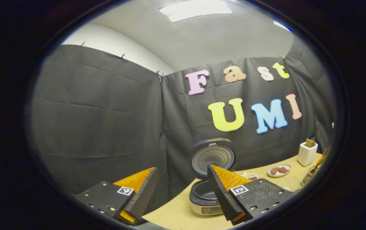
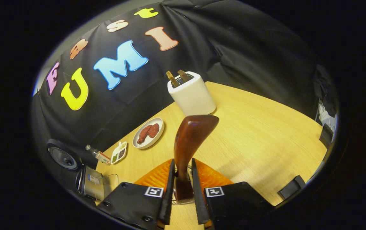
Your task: Close the left gripper, press the button to open the rice cooker; take a wooden spoon from the chopstick holder with the right hand, scoop a spoonful of rice and pour it into the rice cooker, then put the wooden spoon back into the chopstick holder.
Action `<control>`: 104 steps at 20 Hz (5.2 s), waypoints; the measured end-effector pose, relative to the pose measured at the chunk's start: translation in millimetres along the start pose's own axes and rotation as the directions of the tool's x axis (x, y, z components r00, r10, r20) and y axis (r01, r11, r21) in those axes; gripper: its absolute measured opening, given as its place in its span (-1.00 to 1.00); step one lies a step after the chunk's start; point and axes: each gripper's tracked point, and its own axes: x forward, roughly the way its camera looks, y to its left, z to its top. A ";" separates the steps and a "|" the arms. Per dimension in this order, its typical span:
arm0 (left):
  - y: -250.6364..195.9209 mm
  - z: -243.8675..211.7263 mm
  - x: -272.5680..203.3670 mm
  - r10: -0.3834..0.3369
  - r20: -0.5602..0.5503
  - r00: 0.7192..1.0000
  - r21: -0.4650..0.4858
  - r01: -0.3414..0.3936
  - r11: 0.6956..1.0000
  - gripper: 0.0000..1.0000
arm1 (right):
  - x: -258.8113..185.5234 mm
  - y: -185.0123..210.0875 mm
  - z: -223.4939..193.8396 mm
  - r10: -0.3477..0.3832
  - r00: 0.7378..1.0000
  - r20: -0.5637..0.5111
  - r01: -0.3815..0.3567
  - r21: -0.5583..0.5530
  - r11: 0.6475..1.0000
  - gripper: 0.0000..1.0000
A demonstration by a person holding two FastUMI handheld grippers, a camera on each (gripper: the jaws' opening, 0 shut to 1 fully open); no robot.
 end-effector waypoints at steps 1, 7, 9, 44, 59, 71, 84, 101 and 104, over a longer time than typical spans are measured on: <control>1.3 -1.8 3.1 0.002 -0.003 1.000 -0.003 -0.002 1.000 0.83 | -4.0 1.2 3.7 -0.002 1.000 -0.009 0.002 -0.008 1.000 -0.60; -1.0 -15.6 14.6 0.000 -0.015 1.000 -0.024 -0.001 1.000 0.83 | -28.3 25.7 31.6 -0.009 0.997 0.073 0.018 -0.125 0.992 -0.77; -1.9 -19.8 20.8 -0.006 -0.021 1.000 -0.026 0.006 1.000 0.83 | -36.7 35.9 48.0 -0.006 0.994 0.113 0.025 -0.168 0.986 -0.76; 53.4 -88.6 59.9 0.031 -0.101 0.994 -0.043 -0.036 0.998 0.83 | -22.5 225.5 -106.0 0.134 0.984 0.117 0.028 -0.845 0.534 -0.76; 65.0 -94.9 56.3 0.047 -0.106 0.993 -0.040 -0.052 0.998 0.83 | 0.9 246.2 -161.1 0.074 0.997 0.030 -0.025 -0.762 0.647 -0.77; 40.7 -83.5 64.5 -0.007 -0.095 0.995 -0.035 0.003 0.999 0.83 | 0.1 215.8 -146.1 0.189 0.967 -0.170 -0.203 -0.068 0.977 -0.82; 24.0 -68.9 62.3 -0.041 -0.073 0.996 -0.031 0.039 0.999 0.86 | -15.8 203.4 -92.5 0.350 0.929 -0.122 -0.257 0.468 0.845 -0.76; 91.0 -83.3 55.3 0.080 -0.096 0.992 -0.035 -0.083 0.996 0.86 | -23.0 364.8 -91.9 0.581 0.800 -0.151 -0.401 0.585 0.705 -0.77; 104.6 -84.4 54.2 0.106 -0.096 0.990 -0.028 -0.109 0.994 0.83 | -20.5 396.1 -107.4 0.607 0.774 -0.178 -0.420 0.573 0.704 -0.77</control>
